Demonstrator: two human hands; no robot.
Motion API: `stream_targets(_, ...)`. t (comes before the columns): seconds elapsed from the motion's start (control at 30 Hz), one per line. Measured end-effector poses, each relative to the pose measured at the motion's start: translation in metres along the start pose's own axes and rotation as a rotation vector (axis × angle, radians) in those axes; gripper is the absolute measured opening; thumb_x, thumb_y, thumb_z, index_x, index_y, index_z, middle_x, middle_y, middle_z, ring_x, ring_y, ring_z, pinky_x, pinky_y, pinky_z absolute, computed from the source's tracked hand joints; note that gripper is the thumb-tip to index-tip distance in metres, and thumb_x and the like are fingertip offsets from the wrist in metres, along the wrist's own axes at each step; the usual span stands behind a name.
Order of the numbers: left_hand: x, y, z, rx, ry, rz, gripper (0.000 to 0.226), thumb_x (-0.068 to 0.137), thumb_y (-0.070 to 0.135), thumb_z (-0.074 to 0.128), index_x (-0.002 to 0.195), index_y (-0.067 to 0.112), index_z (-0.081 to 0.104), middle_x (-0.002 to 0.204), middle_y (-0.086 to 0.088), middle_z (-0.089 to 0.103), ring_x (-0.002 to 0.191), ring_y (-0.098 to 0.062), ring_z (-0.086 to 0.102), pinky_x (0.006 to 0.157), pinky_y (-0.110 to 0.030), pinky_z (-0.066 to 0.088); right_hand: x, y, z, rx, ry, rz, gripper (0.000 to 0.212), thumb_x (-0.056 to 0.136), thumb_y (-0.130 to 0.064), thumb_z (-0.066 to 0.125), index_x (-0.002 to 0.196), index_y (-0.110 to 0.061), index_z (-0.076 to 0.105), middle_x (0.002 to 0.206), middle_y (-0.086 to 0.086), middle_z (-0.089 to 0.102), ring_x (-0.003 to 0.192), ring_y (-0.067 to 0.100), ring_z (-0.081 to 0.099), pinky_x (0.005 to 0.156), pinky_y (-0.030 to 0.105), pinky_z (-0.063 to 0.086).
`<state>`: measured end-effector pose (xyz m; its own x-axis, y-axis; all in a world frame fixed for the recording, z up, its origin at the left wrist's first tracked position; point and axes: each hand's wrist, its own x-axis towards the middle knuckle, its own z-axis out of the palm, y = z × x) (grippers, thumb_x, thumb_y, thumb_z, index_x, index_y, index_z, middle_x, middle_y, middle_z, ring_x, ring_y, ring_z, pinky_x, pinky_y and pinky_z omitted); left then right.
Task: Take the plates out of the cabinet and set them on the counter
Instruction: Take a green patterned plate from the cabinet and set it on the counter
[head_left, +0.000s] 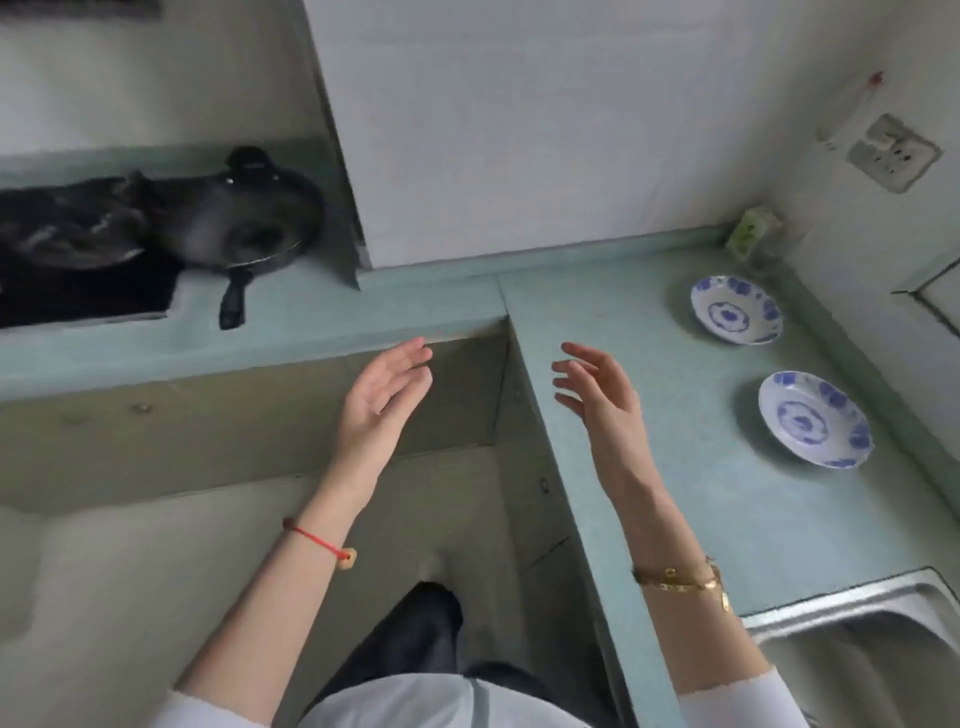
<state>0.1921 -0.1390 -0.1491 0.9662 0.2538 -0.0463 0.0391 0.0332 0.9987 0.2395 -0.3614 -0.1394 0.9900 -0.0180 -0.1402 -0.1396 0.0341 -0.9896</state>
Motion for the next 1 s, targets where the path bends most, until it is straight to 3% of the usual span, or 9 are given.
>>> stream_targets(0.17, -0.085, 0.010, -0.101, -0.001, 0.286, 0.015, 0.039, 0.096, 0.016, 0.062, 0.135, 0.016, 0.059, 0.132, 0.001, 0.067, 0.126, -0.013, 0.061, 0.113, -0.045, 0.044, -0.045, -0.001, 0.094, -0.025, -0.289, -0.022, 0.018, 0.097, -0.015, 0.056, 0.112, -0.019, 0.065, 0.100, 0.001, 0.068, 0.092, 0.010, 0.064, 0.087, 0.026, 0.054)
stream_targets(0.4, -0.215, 0.005, -0.230, -0.047, 0.714, 0.046, 0.035, 0.095, 0.019, 0.065, 0.129, 0.022, 0.064, 0.127, 0.002, 0.070, 0.124, -0.012, 0.062, 0.113, -0.046, 0.043, -0.139, 0.021, 0.242, -0.106, -0.684, 0.022, 0.018, 0.095, -0.020, 0.058, 0.109, -0.026, 0.068, 0.101, -0.002, 0.068, 0.094, 0.011, 0.064, 0.092, 0.032, 0.051)
stream_targets(0.6, -0.346, -0.003, -0.350, -0.044, 1.055, 0.024, 0.030, 0.094, 0.012, 0.066, 0.124, 0.016, 0.067, 0.119, -0.002, 0.073, 0.120, -0.016, 0.065, 0.111, -0.048, 0.046, -0.258, 0.044, 0.381, -0.116, -0.926, 0.016, 0.021, 0.098, -0.013, 0.053, 0.114, -0.017, 0.065, 0.098, -0.004, 0.068, 0.094, 0.012, 0.064, 0.084, 0.026, 0.050)
stream_targets(0.73, -0.428, -0.007, -0.423, -0.015, 1.194, 0.001, 0.031, 0.094, 0.011, 0.065, 0.124, 0.015, 0.066, 0.121, -0.001, 0.072, 0.120, -0.018, 0.065, 0.110, -0.048, 0.046, -0.338, 0.055, 0.461, -0.119, -1.050, 0.000, 0.024, 0.097, -0.011, 0.052, 0.118, -0.014, 0.064, 0.099, -0.004, 0.068, 0.093, 0.012, 0.064, 0.083, 0.023, 0.051)
stream_targets(0.9, -0.497, -0.013, -0.499, -0.031, 1.280, 0.008, 0.031, 0.094, 0.014, 0.066, 0.124, 0.021, 0.067, 0.123, -0.004, 0.071, 0.117, -0.017, 0.066, 0.110, -0.048, 0.046, -0.407, 0.067, 0.540, -0.162, -1.175, -0.019, 0.026, 0.097, -0.010, 0.050, 0.119, -0.014, 0.063, 0.102, -0.001, 0.067, 0.096, 0.015, 0.063, 0.091, 0.032, 0.051)
stream_targets(1.0, -0.518, -0.015, -0.541, -0.033, 1.313, 0.027, 0.031, 0.089, 0.027, 0.070, 0.120, 0.029, 0.068, 0.120, 0.001, 0.072, 0.115, -0.015, 0.067, 0.109, -0.045, 0.048, -0.436, 0.075, 0.586, -0.191, -1.224, -0.033, 0.026, 0.097, -0.009, 0.050, 0.119, -0.013, 0.063, 0.100, -0.001, 0.068, 0.096, 0.015, 0.062, 0.091, 0.034, 0.051)
